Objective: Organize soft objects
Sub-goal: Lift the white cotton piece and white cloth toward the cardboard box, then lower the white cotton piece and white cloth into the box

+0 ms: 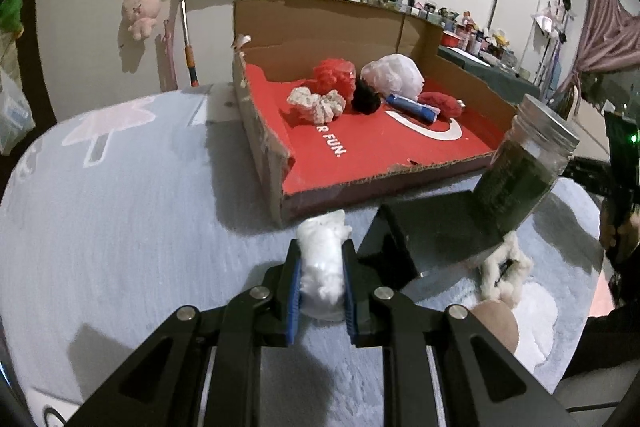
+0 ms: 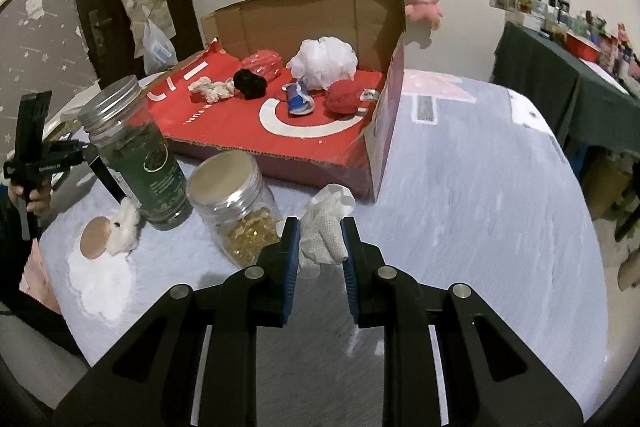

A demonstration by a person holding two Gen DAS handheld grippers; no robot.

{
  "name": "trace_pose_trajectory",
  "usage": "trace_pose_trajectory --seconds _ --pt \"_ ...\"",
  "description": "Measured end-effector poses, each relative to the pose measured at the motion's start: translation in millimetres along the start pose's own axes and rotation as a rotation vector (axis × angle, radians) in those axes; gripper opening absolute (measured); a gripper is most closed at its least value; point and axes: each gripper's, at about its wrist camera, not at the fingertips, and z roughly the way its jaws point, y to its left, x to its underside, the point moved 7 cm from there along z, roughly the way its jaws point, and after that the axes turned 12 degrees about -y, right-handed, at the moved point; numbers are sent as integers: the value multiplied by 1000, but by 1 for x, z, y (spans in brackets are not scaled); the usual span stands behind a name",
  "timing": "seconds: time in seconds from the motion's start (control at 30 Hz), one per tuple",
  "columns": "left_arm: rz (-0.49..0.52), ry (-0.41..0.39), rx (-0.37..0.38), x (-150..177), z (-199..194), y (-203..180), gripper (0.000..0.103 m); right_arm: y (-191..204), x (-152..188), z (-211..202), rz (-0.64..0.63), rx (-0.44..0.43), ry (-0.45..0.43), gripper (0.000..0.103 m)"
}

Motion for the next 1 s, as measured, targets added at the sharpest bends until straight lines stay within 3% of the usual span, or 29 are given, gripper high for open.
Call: trace_pose_trajectory --seconds 0.53,0.73,1.0 --pt "74 2 52 -51 17 -7 19 8 -46 28 -65 -108 1 20" --pt "61 68 29 -66 45 -16 19 15 -64 52 -59 -108 39 20" --pt "42 192 -10 -71 88 -24 19 21 -68 99 -84 -24 194 19"
